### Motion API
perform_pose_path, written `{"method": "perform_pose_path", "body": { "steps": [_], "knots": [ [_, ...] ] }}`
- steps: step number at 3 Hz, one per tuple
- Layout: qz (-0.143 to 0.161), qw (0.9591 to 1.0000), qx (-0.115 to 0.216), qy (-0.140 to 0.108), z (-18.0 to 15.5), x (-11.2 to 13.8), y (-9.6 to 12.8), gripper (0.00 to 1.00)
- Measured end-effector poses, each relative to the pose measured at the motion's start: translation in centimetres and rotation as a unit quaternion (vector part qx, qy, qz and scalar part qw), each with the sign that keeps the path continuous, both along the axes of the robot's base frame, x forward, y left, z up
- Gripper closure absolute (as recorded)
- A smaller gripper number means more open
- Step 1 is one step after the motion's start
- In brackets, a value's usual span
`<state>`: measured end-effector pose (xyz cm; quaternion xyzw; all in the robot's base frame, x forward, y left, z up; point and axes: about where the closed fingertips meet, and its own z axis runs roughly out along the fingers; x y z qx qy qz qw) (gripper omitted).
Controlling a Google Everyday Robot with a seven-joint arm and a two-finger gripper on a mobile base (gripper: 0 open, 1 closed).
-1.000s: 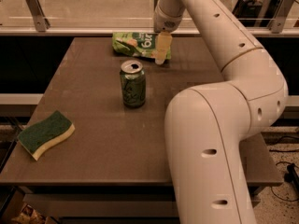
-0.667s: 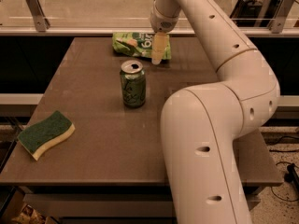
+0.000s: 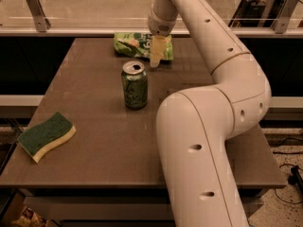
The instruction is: Pick green rice chip bag
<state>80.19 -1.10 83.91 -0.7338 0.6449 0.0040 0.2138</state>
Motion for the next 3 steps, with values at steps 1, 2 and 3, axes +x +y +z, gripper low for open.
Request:
{"method": "perform_pose_path", "body": {
  "steps": [1, 2, 3],
  "knots": [
    [0.000, 1.0000, 0.001, -0.001, -0.33, 0.23, 0.24, 0.18],
    [0.001, 1.0000, 0.002, -0.001, -0.69, 0.42, 0.49, 0.41],
    [0.001, 1.0000, 0.002, -0.001, -0.90, 0.55, 0.68, 0.64]
  ]
}}
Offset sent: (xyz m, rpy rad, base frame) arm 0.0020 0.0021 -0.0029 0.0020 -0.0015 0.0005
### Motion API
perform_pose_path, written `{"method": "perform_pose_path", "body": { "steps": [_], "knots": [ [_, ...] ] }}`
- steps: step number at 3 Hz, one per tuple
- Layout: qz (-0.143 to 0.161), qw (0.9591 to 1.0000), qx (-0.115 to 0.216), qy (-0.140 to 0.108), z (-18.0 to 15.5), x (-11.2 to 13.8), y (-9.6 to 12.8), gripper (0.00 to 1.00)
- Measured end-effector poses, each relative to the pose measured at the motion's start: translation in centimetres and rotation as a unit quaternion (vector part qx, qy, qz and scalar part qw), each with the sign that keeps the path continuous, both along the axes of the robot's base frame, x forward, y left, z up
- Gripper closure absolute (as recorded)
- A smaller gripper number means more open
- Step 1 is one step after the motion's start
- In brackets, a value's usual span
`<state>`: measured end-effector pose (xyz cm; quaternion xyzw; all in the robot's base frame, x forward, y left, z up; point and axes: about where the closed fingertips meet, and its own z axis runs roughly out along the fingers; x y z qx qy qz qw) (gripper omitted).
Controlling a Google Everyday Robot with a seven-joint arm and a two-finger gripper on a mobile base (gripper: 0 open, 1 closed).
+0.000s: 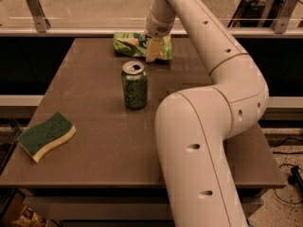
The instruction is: Pick green rice chip bag
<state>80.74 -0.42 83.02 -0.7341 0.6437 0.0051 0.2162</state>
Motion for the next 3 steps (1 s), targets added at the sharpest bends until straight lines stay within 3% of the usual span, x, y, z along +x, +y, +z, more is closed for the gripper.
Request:
{"method": "perform_pose_path", "body": {
  "steps": [1, 2, 3],
  "knots": [
    [0.000, 1.0000, 0.000, 0.000, 0.08, 0.00, 0.01, 0.88],
    [0.001, 1.0000, 0.001, 0.000, -0.28, 0.17, 0.25, 1.00],
    [0.001, 1.0000, 0.001, 0.000, -0.29, 0.17, 0.26, 1.00]
  ]
}}
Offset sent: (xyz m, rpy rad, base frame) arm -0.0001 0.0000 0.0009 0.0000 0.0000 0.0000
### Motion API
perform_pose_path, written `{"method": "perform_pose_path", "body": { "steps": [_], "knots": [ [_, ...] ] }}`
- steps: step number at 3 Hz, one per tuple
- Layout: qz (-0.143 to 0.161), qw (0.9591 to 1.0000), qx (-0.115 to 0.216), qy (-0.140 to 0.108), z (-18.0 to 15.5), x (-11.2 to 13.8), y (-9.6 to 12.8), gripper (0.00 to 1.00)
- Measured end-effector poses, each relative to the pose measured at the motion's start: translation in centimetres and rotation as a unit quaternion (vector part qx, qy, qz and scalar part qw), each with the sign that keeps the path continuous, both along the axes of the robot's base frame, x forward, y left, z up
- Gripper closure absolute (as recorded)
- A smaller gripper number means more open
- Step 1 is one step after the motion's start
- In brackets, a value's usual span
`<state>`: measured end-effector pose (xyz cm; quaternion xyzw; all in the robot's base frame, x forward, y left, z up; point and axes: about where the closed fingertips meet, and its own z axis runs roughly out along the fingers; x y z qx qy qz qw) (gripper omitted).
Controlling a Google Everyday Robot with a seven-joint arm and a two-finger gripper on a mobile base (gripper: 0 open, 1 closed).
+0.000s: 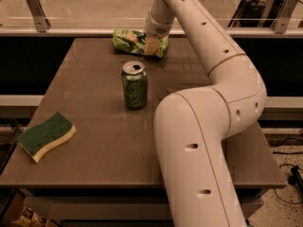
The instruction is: Pick green rice chip bag
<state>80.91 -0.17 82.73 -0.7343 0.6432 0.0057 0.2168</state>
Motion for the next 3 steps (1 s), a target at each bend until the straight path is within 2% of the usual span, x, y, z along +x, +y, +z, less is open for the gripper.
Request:
{"method": "perform_pose_path", "body": {
  "steps": [2, 3],
  "knots": [
    [-0.017, 0.9995, -0.020, -0.016, 3.0, -0.4, 0.3, 1.00],
    [-0.030, 0.9986, -0.026, -0.034, 5.3, -0.7, -0.1, 1.00]
  ]
}}
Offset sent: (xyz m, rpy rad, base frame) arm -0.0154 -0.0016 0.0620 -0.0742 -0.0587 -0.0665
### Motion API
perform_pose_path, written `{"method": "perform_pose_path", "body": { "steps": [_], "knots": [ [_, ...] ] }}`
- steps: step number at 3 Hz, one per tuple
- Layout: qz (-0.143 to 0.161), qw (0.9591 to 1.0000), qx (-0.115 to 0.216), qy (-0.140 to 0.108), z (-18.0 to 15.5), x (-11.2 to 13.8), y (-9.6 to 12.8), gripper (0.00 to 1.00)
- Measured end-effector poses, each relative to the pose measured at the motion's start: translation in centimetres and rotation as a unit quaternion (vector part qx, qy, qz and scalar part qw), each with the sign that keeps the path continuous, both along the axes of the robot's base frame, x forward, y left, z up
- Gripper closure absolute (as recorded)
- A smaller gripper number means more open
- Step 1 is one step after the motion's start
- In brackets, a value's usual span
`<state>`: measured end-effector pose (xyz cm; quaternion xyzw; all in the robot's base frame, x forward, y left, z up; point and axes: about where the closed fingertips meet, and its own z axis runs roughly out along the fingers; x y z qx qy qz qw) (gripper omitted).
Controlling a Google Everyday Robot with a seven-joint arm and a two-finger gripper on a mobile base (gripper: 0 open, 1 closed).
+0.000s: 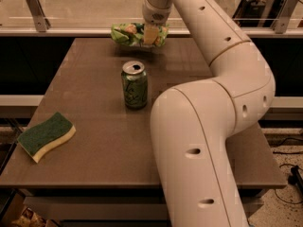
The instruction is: Pick green rice chip bag
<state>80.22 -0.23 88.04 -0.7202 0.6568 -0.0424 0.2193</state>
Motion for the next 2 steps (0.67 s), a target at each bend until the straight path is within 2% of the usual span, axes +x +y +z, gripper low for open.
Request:
{"method": "perform_pose_path", "body": {
  "steps": [2],
  "knots": [
    [-0.014, 0.9982, 0.001, -0.059, 5.2, -1.2, -1.2, 1.00]
  ]
}}
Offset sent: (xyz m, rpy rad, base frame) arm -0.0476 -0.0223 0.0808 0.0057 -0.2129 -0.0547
